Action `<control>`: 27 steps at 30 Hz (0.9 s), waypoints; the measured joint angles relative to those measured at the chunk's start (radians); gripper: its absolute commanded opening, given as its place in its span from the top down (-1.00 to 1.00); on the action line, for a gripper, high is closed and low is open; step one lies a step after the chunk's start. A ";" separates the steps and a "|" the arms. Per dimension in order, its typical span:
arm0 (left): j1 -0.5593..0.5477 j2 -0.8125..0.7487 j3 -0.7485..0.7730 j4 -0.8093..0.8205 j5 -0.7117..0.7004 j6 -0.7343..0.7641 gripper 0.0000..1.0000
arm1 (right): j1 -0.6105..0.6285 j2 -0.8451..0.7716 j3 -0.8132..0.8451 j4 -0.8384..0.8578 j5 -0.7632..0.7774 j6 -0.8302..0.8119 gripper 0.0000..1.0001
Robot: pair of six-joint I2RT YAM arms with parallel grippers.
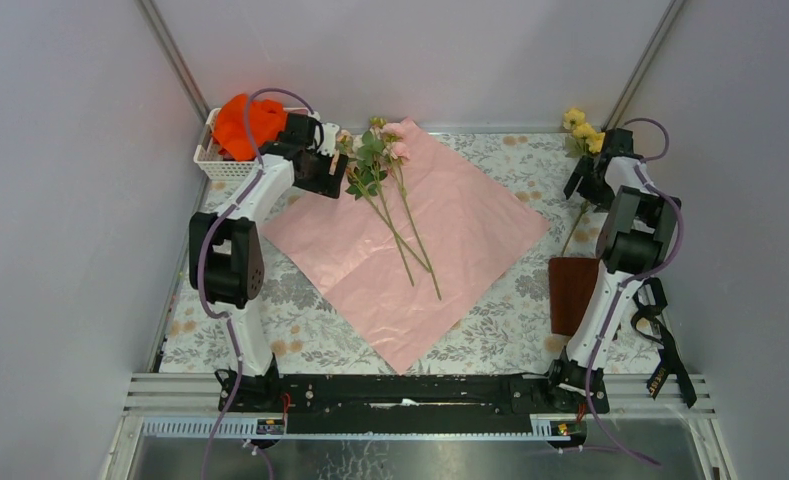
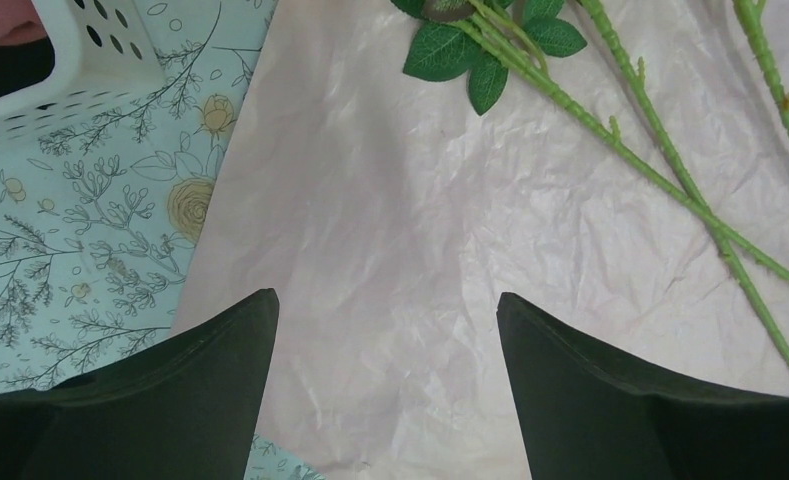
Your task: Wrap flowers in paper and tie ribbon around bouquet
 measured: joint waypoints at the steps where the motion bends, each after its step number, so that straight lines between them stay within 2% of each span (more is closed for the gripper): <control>1: 0.000 -0.004 -0.004 0.000 -0.003 0.010 -0.75 | 0.001 0.011 0.018 -0.003 -0.015 0.000 -0.51; 3: 0.000 -0.006 -0.008 -0.007 -0.008 0.023 -0.75 | 0.001 0.027 0.044 -0.010 -0.031 -0.005 -0.30; 11: 0.000 -0.006 -0.011 -0.028 -0.015 0.035 -0.76 | -0.008 0.063 0.095 -0.024 -0.040 -0.019 0.99; 20: 0.000 -0.018 -0.013 -0.032 -0.015 0.035 -0.77 | -0.002 -0.007 0.038 -0.012 0.017 -0.051 1.00; 24: 0.000 -0.031 -0.018 -0.034 -0.018 0.039 -0.78 | 0.027 -0.220 -0.079 0.040 0.071 -0.059 1.00; 27: 0.000 -0.040 -0.023 -0.035 -0.021 0.042 -0.78 | 0.146 -0.450 -0.160 0.130 0.135 -0.066 1.00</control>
